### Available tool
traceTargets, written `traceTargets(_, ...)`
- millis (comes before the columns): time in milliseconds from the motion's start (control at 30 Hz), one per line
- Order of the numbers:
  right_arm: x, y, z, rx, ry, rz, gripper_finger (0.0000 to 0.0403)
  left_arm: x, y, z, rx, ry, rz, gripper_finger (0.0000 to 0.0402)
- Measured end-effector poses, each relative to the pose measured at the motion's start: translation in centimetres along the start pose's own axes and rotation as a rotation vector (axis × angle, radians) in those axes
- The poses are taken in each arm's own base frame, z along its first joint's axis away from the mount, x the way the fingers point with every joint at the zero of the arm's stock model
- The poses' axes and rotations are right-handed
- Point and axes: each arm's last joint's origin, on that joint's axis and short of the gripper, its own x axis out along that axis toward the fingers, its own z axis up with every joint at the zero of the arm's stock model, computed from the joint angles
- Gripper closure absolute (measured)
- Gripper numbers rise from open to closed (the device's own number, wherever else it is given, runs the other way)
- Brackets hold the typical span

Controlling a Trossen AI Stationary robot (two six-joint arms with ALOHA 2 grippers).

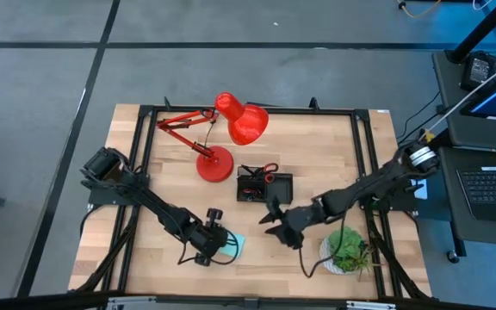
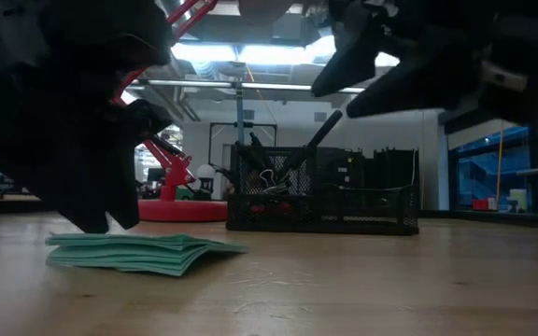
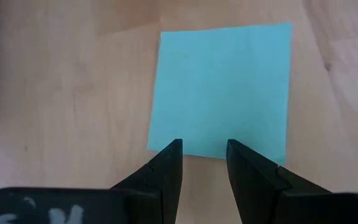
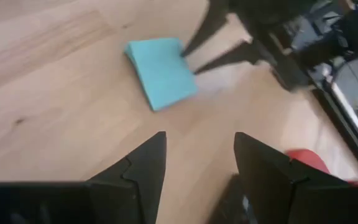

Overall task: Pick and place office supplies into organizer
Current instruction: Put the light blue notepad into the black desk organizer

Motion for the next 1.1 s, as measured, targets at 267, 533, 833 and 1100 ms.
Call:
traceTargets(267, 3.6, 1.1, 0.1, -0.063, 0.054, 0.046, 0.0212, 1.4, 0.6, 0.0, -0.053, -0.003, 0.031, 0.0284)
traceTargets(533, 6.2, 3.2, 0.2, -0.095, 0.084, 0.103, 0.0212, 2.8, 0.7, 0.2, -0.104, -0.028, 0.022, 0.0284)
traceTargets(833, 7.5, 4.5, 0.5, -0.116, 0.092, 0.134, 0.0212, 3.0, 1.1, 0.6, -0.167, -0.055, 0.011, 0.0284)
traceTargets(1100, 8.0, 4.7, 0.4, -0.117, 0.081, 0.127, 0.0212, 3.0, 1.2, 0.5, -0.203, -0.058, 0.027, 0.0302)
